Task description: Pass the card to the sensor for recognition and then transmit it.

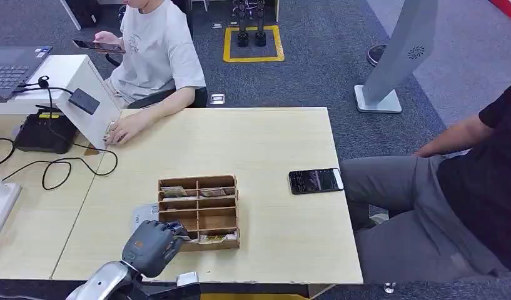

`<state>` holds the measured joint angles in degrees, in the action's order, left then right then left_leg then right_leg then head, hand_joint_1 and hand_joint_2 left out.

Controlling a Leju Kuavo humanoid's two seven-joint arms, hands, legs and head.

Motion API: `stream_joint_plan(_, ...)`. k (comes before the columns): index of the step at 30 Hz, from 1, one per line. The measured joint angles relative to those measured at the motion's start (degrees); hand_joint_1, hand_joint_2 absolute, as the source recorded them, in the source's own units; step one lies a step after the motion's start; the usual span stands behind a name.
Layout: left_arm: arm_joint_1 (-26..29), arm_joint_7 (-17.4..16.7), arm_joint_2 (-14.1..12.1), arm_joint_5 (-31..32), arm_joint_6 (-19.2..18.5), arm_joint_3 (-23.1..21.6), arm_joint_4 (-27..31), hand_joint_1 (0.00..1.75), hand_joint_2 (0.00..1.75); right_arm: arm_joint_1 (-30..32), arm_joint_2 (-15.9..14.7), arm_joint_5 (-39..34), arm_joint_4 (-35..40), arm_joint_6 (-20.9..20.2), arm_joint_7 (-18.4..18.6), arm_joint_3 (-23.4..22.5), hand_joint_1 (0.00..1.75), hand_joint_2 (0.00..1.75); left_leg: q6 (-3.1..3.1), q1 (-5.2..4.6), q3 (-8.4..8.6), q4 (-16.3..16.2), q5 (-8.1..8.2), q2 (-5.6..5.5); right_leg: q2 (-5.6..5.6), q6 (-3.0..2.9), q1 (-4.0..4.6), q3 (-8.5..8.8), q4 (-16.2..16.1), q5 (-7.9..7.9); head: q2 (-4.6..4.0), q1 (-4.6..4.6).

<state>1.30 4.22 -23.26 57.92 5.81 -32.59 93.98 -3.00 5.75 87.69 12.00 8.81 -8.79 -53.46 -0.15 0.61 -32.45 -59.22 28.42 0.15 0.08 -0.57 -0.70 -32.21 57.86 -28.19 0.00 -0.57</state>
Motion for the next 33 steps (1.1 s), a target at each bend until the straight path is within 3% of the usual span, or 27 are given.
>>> stream_joint_plan(4, -0.7, 3.0, -2.6, -6.3, -1.3, 0.6, 1.4, 1.75, 1.75, 0.0, 0.0, 0.1, 0.0, 0.0, 0.0, 0.0, 0.00, 1.75, -0.03, 0.04, 0.01, 0.0, -0.03, 0.01, 0.01, -0.02, 0.05, -0.02, 0.0, 0.01, 0.00, 0.00)
stream_joint_plan(9, -6.6, 5.7, -11.3, -19.1, -7.4, 6.0, 8.0, 1.75, 1.75, 0.0, -0.2, 0.0, 0.0, -0.9, 0.0, -0.1, 0.00, 1.75, -0.16, 0.11, 0.00, 0.0, -0.15, -0.08, -0.07, -0.07, 0.18, -0.04, 0.1, 0.04, 0.00, -0.02)
stream_joint_plan(14, -17.0, 5.4, -21.7, -30.3, -18.7, 11.0, 13.0, 1.75, 1.75, 0.0, -0.5, -0.2, 0.0, -0.9, -0.1, -0.4, 0.00, 1.75, -0.29, 0.24, -0.03, 0.0, -0.23, 0.00, -0.03, -0.28, 0.32, -0.07, 0.1, 0.18, 0.00, 0.02)
stream_joint_plan(17, -20.8, 4.2, -25.8, -31.8, -21.5, 14.3, 14.8, 1.75, 1.75, 0.0, -0.6, -0.2, 0.0, -0.9, -0.1, -0.4, 0.00, 1.75, -0.29, 0.23, 0.00, 0.0, -0.23, 0.04, 0.00, -0.28, 0.32, -0.07, 0.1, 0.18, 0.00, 0.00)
stream_joint_plan(20, -21.1, 2.9, -28.7, -31.0, -20.6, 15.6, 15.3, 1.75, 1.75, 0.0, -0.7, -0.4, 0.0, -0.9, -0.1, -0.5, 0.00, 1.75, -0.29, 0.23, 0.00, 0.0, -0.23, 0.05, 0.02, -0.28, 0.32, -0.09, 0.1, 0.17, 0.00, -0.02)
stream_joint_plan(23, -20.5, 2.3, -29.6, -30.4, -18.5, 17.2, 15.3, 1.75, 1.75, 0.0, -0.7, -0.5, 0.0, -0.9, 0.0, -0.8, 0.00, 1.75, -0.29, 0.22, -0.02, 0.0, -0.23, 0.03, 0.01, -0.29, 0.31, -0.09, 0.1, 0.17, 0.00, 0.00)
stream_joint_plan(26, -20.1, 0.8, -28.7, -25.5, -15.3, 17.8, 15.0, 1.75, 1.75, 0.0, -0.7, -0.2, 0.0, -0.9, 0.1, -0.8, 0.00, 1.75, -0.29, 0.21, -0.02, 0.0, -0.23, 0.02, -0.01, -0.28, 0.31, -0.10, 0.1, 0.17, 0.00, 0.00)
stream_joint_plan(29, -21.2, -1.7, -25.0, -18.9, -12.7, 17.4, 11.6, 1.75, 1.75, -0.3, -0.7, 0.1, 0.0, -0.9, 0.2, -0.8, 0.00, 1.75, -0.26, 0.18, 0.00, 0.0, -0.25, 0.01, -0.03, -0.27, 0.27, -0.10, 0.1, 0.18, 0.00, -0.02)
stream_joint_plan(33, -25.8, -4.5, -17.1, -11.1, -7.6, 15.1, 1.1, 1.75, 1.75, -0.9, -0.6, 0.9, 0.0, -0.9, 0.6, -0.8, 0.00, 1.75, -0.24, 0.14, -0.02, 0.0, -0.39, -0.08, -0.10, -0.19, 0.24, -0.09, 0.1, 0.34, 0.00, 0.00)
